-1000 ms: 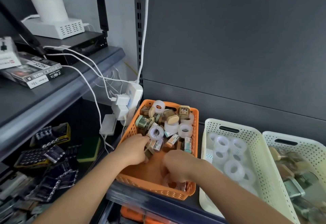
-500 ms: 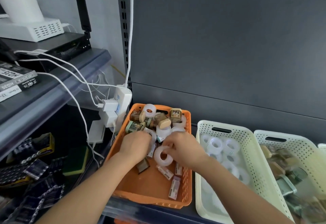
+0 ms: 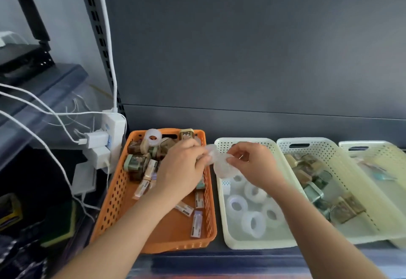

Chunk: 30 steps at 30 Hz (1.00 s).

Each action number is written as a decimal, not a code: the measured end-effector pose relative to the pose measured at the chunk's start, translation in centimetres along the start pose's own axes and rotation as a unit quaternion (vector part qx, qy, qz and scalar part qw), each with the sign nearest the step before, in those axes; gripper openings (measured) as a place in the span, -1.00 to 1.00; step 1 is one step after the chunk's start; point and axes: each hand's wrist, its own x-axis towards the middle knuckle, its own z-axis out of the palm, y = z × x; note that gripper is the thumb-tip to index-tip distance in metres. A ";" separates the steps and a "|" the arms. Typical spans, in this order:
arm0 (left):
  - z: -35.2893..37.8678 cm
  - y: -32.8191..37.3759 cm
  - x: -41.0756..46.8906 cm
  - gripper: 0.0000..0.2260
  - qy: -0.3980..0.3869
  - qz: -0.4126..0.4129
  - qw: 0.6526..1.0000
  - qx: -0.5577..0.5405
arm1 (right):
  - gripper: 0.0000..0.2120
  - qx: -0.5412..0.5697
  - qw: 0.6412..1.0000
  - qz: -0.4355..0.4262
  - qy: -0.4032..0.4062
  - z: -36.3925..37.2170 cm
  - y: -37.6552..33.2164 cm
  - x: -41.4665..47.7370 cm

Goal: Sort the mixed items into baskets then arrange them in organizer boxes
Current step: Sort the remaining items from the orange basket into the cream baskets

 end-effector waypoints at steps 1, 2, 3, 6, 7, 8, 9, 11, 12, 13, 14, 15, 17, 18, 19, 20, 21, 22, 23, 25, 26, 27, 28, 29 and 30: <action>0.6 0.6 0.0 -0.83 -0.012 0.017 1.000 -0.009 | -0.97 -0.016 1.000 0.014 -0.019 -0.9 0.6 -0.4; 1.2 1.2 0.0 -0.82 -0.032 0.031 0.999 -0.018 | -0.95 -0.035 0.998 0.027 -0.039 -1.7 1.2 -0.8; 1.8 1.8 -0.1 -0.80 -0.058 0.044 0.997 -0.025 | -0.94 -0.055 0.996 0.040 -0.056 -2.4 1.8 -1.2; 3.7 3.0 -0.9 -0.77 -0.158 0.088 0.984 -0.012 | -0.91 -0.115 0.983 0.077 -0.122 -3.7 3.5 -2.4; 4.3 3.3 -1.2 -0.75 -0.197 0.106 0.975 0.008 | -0.92 -0.133 0.976 0.086 -0.150 -3.8 4.0 -2.8; 4.7 3.5 -1.6 -0.74 -0.235 0.120 0.964 0.028 | -0.91 -0.145 0.970 0.091 -0.171 -3.7 4.4 -3.1; 5.1 3.7 -1.8 -0.75 -0.267 0.127 0.954 0.046 | -0.89 -0.150 0.968 0.093 -0.181 -3.5 4.8 -3.5; 5.6 3.9 -1.9 -0.75 -0.299 0.126 0.943 0.069 | -0.89 -0.150 0.968 0.096 -0.177 -2.9 5.3 -3.9; 5.7 3.8 -1.9 -0.74 -0.305 0.119 0.942 0.074 | -0.91 -0.152 0.968 0.098 -0.172 -2.6 5.5 -4.0; 5.8 3.7 -1.8 -0.73 -0.308 0.115 0.941 0.076 | -0.93 -0.153 0.968 0.100 -0.170 -2.4 5.7 -4.1; 5.7 3.7 -1.8 -0.72 -0.308 0.117 0.941 0.076 | -0.94 -0.151 0.969 0.100 -0.168 -2.2 5.7 -4.1; 5.5 3.5 -1.8 -0.72 -0.302 0.124 0.942 0.074 | -0.95 -0.147 0.971 0.097 -0.164 -2.0 5.7 -4.0; 4.7 3.3 -2.0 -0.75 -0.269 0.133 0.952 0.054 | -0.96 -0.140 0.975 0.083 -0.150 -1.6 5.2 -3.5; 4.2 3.1 -2.1 -0.77 -0.247 0.130 0.959 0.040 | -0.94 -0.139 0.978 0.070 -0.140 -1.4 4.8 -3.2; 3.6 2.8 -2.1 -0.78 -0.227 0.120 0.966 0.028 | -0.92 -0.140 0.980 0.053 -0.129 -1.1 4.2 -2.9; 2.9 2.5 -2.2 -0.78 -0.212 0.105 0.971 0.021 | -0.91 -0.138 0.983 0.033 -0.119 -0.8 3.5 -2.5; 2.1 2.2 -2.2 -0.79 -0.199 0.086 0.976 0.020 | -0.89 -0.133 0.985 0.010 -0.112 -0.4 2.7 -2.2; 1.2 1.8 -2.3 -0.79 -0.189 0.066 0.979 0.026 | -0.89 -0.126 0.986 -0.015 -0.107 0.0 1.9 -1.9; 0.4 1.2 -2.4 -0.80 -0.178 0.046 0.982 0.039 | -0.89 -0.119 0.987 -0.040 -0.105 0.5 1.1 -1.6; -1.3 -0.3 -2.8 -0.81 -0.166 0.000 0.982 0.089 | -0.91 -0.103 0.986 -0.086 -0.103 1.5 -0.6 -1.2; -2.1 -1.1 -3.0 -0.82 -0.171 -0.027 0.978 0.119 | -0.92 -0.096 0.984 -0.109 -0.104 2.0 -1.4 -1.0; -2.8 -2.1 -3.3 -0.81 -0.184 -0.055 0.970 0.148 | -0.92 -0.091 0.981 -0.130 -0.109 2.6 -2.1 -0.9; -3.4 -2.9 -3.7 -0.80 -0.205 -0.081 0.960 0.173 | -0.91 -0.093 0.977 -0.149 -0.118 3.3 -2.8 -0.7; -3.8 -3.7 -4.0 -0.78 -0.226 -0.103 0.949 0.193 | -0.89 -0.100 0.973 -0.167 -0.128 4.0 -3.4 -0.6; -4.0 -4.3 -4.5 -0.74 -0.247 -0.120 0.939 0.208 | -0.87 -0.109 0.967 -0.183 -0.139 4.8 -4.0 -0.6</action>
